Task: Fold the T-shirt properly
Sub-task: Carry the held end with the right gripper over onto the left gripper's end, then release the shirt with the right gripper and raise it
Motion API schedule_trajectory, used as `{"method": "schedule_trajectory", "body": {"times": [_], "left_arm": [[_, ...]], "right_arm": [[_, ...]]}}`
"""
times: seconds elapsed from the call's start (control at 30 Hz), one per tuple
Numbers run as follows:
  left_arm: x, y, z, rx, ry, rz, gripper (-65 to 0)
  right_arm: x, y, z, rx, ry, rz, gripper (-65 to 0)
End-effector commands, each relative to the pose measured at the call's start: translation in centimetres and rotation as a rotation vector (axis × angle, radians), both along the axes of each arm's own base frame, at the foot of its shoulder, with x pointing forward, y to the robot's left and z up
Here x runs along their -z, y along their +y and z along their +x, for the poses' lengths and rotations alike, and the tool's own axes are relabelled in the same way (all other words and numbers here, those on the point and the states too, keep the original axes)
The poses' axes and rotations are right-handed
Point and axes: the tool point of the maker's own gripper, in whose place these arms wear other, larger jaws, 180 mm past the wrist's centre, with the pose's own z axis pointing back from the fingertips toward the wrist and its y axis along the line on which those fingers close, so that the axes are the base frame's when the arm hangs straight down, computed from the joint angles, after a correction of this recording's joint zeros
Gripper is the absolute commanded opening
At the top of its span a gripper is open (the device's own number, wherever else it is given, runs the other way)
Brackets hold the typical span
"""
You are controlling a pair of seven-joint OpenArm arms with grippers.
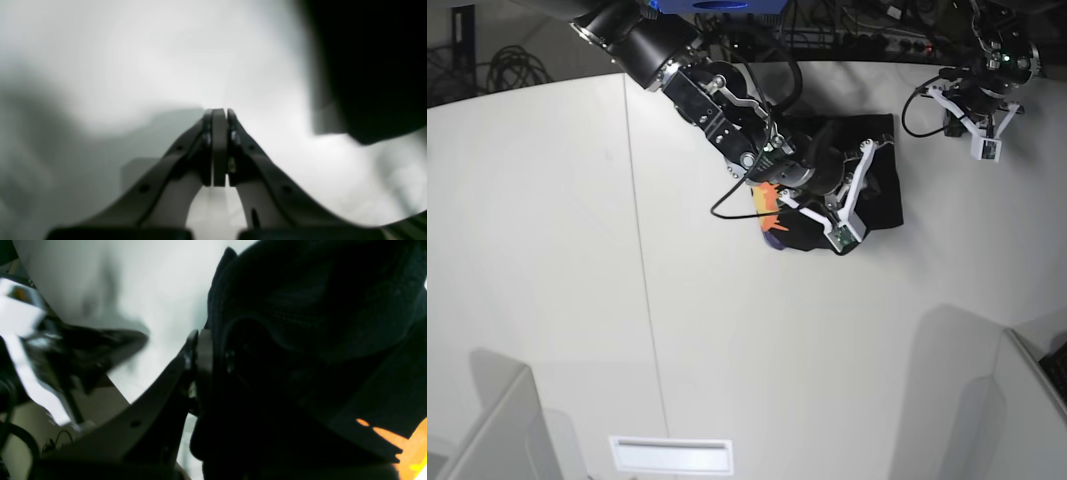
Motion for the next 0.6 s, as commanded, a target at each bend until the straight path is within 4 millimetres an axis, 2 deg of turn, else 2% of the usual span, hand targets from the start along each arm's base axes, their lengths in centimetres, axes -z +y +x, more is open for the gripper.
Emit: {"method": "schedule_trajectory", "body": {"times": [0.0,0.17,0.27,0.33,0.47,0.57], "left_arm": [[-1.2,0.4,0.6,0.006,-0.047,0.011,-65.0],[-1.7,1.9,0.0,-0.025,-0.048,0.032,-65.0],[-1.9,2.1,-0.5,0.019,-0.049,0.039,-65.0],[-2.2,3.0,-0.9,0.006,-0.051,0.051,-65.0],[-2.8,5.2,-2.3,-0.051,-0.04,0.09,-65.0],[-3.4,6.8,-3.4,-0.094,-0.037,0.12,-65.0]], "right_arm": [[-1.8,0.8,0.7,0.004,-0.037,0.047,-65.0],[-1.7,0.9,0.7,0.003,-0.036,0.046,-65.0],[-0.8,0.7,0.6,0.003,-0.021,0.029,-65.0],[-0.5,0.7,0.6,0.004,-0.014,0.023,-65.0],[-0.6,0.7,0.5,0.004,-0.015,0.025,-47.6],[-0.8,1.4,-0.4,-0.031,-0.022,0.025,-38.3]]}}
